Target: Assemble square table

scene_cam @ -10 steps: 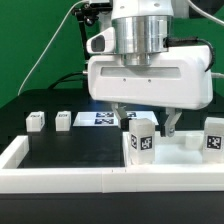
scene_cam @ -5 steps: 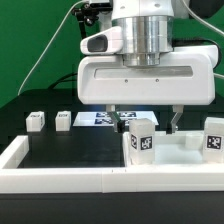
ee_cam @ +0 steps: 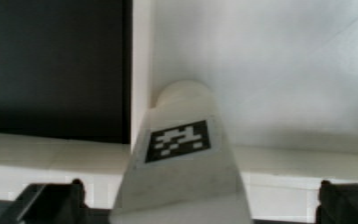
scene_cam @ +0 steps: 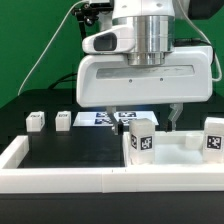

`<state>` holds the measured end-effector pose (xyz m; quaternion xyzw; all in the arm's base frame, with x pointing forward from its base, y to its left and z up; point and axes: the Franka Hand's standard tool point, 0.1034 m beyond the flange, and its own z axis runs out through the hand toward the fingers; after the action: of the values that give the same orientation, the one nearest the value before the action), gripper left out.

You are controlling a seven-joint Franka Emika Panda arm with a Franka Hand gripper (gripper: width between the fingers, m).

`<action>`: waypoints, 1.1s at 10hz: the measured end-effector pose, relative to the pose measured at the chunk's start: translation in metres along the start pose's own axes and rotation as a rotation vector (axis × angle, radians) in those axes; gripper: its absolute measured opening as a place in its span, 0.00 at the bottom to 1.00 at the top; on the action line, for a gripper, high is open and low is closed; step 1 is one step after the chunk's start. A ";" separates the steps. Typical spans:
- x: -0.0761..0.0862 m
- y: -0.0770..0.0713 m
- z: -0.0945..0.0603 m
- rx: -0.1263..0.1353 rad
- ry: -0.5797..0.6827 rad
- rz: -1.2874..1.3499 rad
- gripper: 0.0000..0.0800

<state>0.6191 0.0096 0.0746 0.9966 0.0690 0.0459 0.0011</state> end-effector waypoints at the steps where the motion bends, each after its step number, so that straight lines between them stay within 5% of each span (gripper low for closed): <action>1: 0.000 0.000 0.000 0.000 0.000 0.009 0.66; 2: 0.000 0.000 0.000 0.000 0.000 0.009 0.46; 4: 0.000 0.000 0.000 0.000 0.000 0.042 0.36; 11: -0.001 0.004 0.000 0.027 0.039 0.705 0.36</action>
Offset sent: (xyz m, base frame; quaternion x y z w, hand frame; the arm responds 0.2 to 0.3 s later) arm 0.0000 0.0000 0.0000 0.0000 0.0000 0.0650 0.9979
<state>0.6191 0.0053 0.0743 0.9579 -0.2788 0.0614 -0.0293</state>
